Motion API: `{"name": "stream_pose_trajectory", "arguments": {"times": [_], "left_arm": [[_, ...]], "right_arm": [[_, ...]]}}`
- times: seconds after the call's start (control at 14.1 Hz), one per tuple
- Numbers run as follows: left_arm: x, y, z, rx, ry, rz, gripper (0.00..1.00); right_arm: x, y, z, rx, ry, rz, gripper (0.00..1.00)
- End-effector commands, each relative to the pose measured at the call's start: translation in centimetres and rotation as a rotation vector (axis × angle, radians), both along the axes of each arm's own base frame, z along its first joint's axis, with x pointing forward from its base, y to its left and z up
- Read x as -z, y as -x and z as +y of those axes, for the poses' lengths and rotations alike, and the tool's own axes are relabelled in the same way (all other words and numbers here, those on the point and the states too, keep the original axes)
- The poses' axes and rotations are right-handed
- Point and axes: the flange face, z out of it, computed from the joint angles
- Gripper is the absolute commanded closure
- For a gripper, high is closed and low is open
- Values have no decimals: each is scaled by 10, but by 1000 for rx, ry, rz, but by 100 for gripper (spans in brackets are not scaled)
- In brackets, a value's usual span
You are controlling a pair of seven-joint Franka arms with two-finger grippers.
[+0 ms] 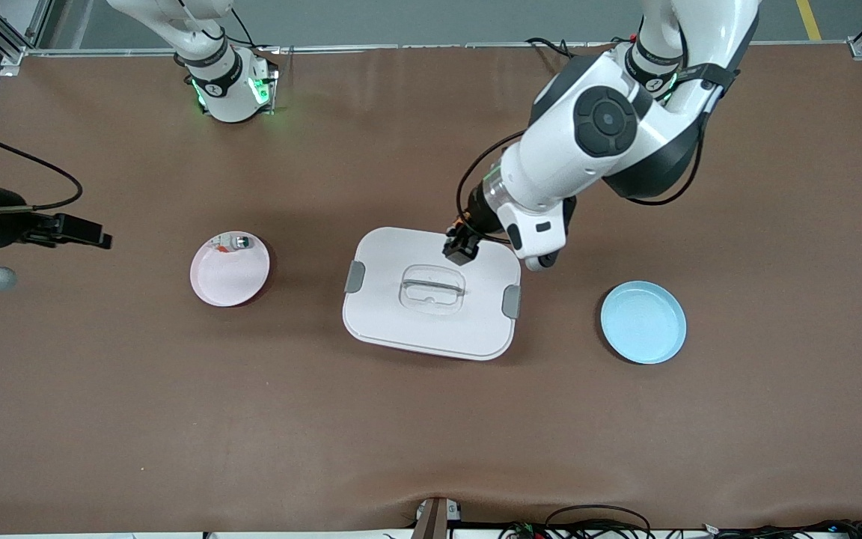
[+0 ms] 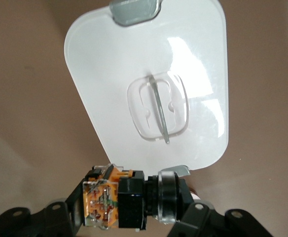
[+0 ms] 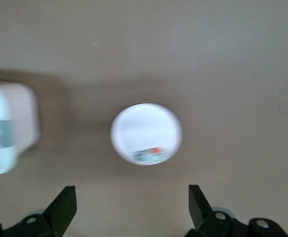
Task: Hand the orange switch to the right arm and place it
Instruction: 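Move the right gripper toward the switch held by the left gripper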
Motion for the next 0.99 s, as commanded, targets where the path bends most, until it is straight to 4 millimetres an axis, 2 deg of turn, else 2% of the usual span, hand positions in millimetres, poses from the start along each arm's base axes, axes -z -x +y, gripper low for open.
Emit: {"name": "stream_pose_trajectory", "arguments": {"times": [0.0,0.21,0.35,0.5,0.71,0.85,0.92], "left_arm": [[-6,3,-20,-60,35,23,100],[-10,3,-33,-99,52,38,100],[-12,8,-40,-103,57,37,100],[-13,8,-40,-118,59,42,100],[-13,9,-41,-119,59,42,100],[-12,11,-45,-113,58,43,100],[-12,13,-47,-110,59,42,100]], "right_arm": [[21,19,-9,99,-135,0,0],[49,46,10,163,-244,-15,0],[70,65,28,224,-381,-9,0],[73,77,63,229,-438,-36,0],[58,84,106,233,-528,-95,0],[58,89,134,262,-579,-138,0],[58,92,157,271,-609,-160,0]]}}
